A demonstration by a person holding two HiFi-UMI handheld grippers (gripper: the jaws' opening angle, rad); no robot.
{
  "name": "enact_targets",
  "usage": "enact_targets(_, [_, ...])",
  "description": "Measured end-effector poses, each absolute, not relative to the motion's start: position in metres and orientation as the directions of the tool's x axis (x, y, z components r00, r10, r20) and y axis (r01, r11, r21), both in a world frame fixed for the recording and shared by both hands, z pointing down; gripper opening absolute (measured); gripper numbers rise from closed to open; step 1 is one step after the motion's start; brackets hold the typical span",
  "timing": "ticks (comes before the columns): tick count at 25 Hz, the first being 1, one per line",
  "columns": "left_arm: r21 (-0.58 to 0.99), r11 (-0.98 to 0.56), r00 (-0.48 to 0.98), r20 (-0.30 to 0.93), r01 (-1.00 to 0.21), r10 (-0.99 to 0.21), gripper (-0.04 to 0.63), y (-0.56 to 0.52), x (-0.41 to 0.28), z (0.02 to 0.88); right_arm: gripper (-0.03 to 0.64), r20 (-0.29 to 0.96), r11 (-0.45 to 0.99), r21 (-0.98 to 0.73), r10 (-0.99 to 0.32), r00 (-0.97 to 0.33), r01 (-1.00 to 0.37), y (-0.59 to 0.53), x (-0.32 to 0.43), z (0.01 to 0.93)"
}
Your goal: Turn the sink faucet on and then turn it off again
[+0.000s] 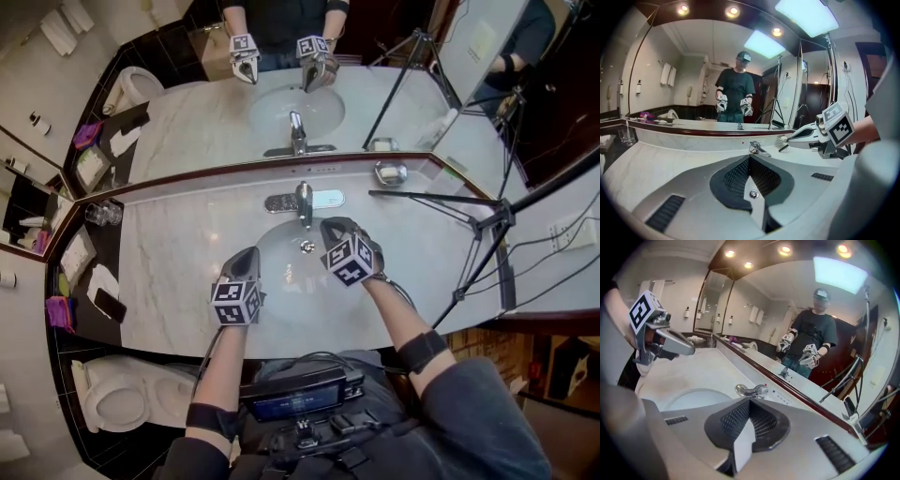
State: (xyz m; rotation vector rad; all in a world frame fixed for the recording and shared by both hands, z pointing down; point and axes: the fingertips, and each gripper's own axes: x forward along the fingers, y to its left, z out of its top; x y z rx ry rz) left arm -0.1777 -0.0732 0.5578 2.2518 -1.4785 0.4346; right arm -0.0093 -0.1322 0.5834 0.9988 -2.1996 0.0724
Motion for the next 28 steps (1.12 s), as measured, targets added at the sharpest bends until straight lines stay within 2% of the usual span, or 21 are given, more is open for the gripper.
enact_targets(7, [0.208, -0.372, 0.426, 0.459, -0.905, -0.780, 0.003, -0.065, -0.167, 0.558, 0.017, 0.565, 0.549, -0.032, -0.679, -0.468, -0.835, -0.110, 0.036, 0.563])
enact_targets(15, [0.243, -0.348, 0.423, 0.446, -0.905, -0.788, 0.003, -0.054, -0.170, 0.556, 0.017, 0.517, 0.423, -0.194, -0.723, -0.459, -0.885, -0.080, 0.078, 0.569])
enact_targets(28, [0.210, -0.342, 0.401, 0.438, -0.916, -0.805, 0.003, -0.052, -0.164, 0.554, 0.018, 0.506, 0.396, -0.227, -0.733, -0.455, -0.890, -0.074, 0.094, 0.568])
